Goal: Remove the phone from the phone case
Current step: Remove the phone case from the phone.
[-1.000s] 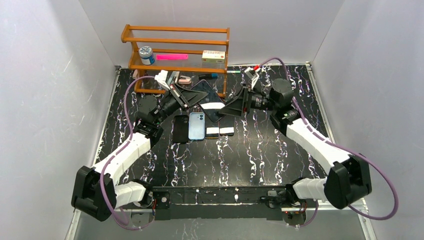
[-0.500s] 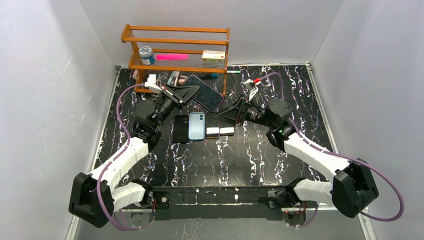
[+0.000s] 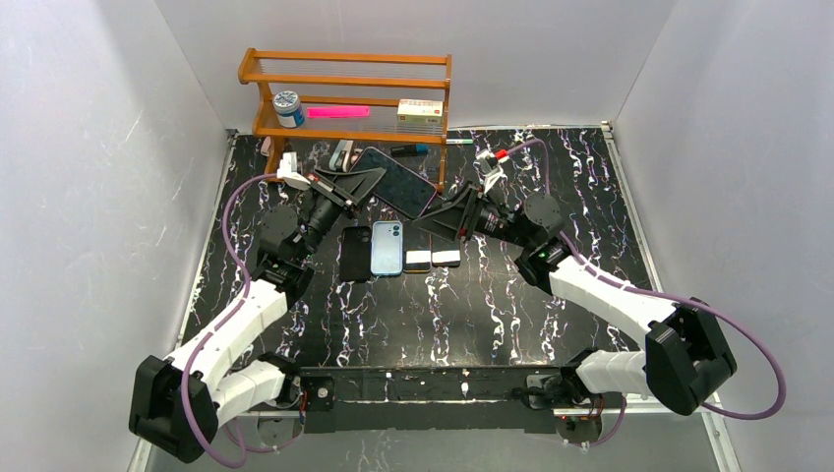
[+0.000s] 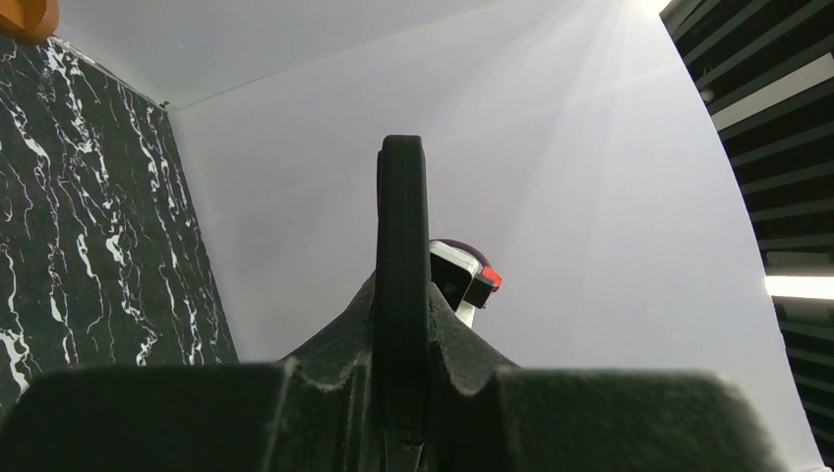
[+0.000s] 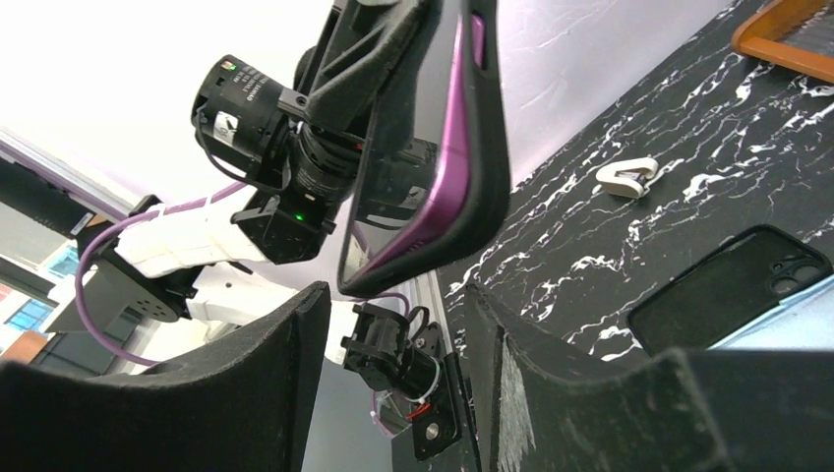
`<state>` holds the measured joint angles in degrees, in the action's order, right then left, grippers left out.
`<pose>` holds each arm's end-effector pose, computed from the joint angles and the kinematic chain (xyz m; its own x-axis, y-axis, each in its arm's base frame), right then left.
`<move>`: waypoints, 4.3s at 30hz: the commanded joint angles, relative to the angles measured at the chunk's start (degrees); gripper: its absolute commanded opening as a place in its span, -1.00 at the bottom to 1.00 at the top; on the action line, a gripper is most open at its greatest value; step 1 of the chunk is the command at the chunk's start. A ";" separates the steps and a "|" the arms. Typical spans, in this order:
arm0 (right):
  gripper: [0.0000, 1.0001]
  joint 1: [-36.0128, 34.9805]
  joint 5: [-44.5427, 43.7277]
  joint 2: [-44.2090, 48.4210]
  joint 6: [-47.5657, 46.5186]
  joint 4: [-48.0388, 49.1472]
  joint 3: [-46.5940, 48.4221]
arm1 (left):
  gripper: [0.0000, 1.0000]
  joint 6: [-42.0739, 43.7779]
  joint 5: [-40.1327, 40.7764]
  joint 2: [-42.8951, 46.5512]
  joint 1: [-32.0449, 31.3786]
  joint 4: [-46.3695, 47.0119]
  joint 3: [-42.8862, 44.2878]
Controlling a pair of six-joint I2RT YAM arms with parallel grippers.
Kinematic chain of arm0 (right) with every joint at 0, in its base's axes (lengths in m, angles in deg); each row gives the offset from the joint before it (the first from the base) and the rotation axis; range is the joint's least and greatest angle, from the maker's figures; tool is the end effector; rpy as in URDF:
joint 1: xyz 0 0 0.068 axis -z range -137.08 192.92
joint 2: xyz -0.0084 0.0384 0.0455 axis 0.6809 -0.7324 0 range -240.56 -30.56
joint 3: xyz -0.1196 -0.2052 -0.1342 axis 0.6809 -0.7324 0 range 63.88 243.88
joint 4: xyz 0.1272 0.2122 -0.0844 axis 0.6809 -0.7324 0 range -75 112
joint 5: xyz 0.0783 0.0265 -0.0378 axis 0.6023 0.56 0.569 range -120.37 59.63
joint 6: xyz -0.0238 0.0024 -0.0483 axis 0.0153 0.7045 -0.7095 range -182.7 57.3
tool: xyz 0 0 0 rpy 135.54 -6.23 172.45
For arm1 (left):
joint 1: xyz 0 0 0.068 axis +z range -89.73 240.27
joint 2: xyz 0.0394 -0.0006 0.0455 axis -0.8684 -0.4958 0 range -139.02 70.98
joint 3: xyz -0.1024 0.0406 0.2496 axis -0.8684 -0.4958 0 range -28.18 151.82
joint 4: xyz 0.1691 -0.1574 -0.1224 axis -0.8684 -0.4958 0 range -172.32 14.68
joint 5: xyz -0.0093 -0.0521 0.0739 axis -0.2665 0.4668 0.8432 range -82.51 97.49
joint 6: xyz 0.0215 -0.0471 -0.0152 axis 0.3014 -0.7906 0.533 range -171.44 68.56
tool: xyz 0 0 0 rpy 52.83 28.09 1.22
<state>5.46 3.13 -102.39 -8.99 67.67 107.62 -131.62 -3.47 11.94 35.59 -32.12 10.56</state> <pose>0.2111 0.1863 0.3333 -0.6035 0.3843 -0.6986 -0.7406 0.0544 0.6697 0.2109 -0.1044 0.3535 -0.5005 -0.8347 -0.2299 0.4454 -0.0205 -0.8951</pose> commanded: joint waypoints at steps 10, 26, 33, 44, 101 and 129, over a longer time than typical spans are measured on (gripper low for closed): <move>-0.10 -1.05 -0.01 -0.38 0.13 6.45 3.95 | -1.00 -1.73 2.35 2.97 -1.33 4.17 -0.16; -0.84 -0.96 14.79 -2.69 -30.15 -6.93 10.21 | -1.00 -14.37 -0.92 2.12 -1.33 2.02 -0.82; -0.84 0.63 17.99 -4.65 -42.65 -20.97 16.00 | -1.00 -16.50 -4.40 1.60 -1.33 1.80 -0.40; -0.32 4.94 7.97 -1.89 -23.26 -18.15 10.14 | -1.00 -8.41 -6.34 1.20 -1.25 1.82 1.38; 0.14 7.06 2.95 1.65 3.31 -17.05 8.99 | -1.00 -2.01 -19.89 -3.74 -1.42 8.74 6.98; -0.97 7.60 10.78 -2.70 4.41 -14.01 16.04 | -0.39 8.50 -23.20 -5.85 -4.40 0.74 8.19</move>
<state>13.31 20.68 -107.33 -3.17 49.66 122.59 -125.43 -25.33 1.69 34.73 -28.29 17.73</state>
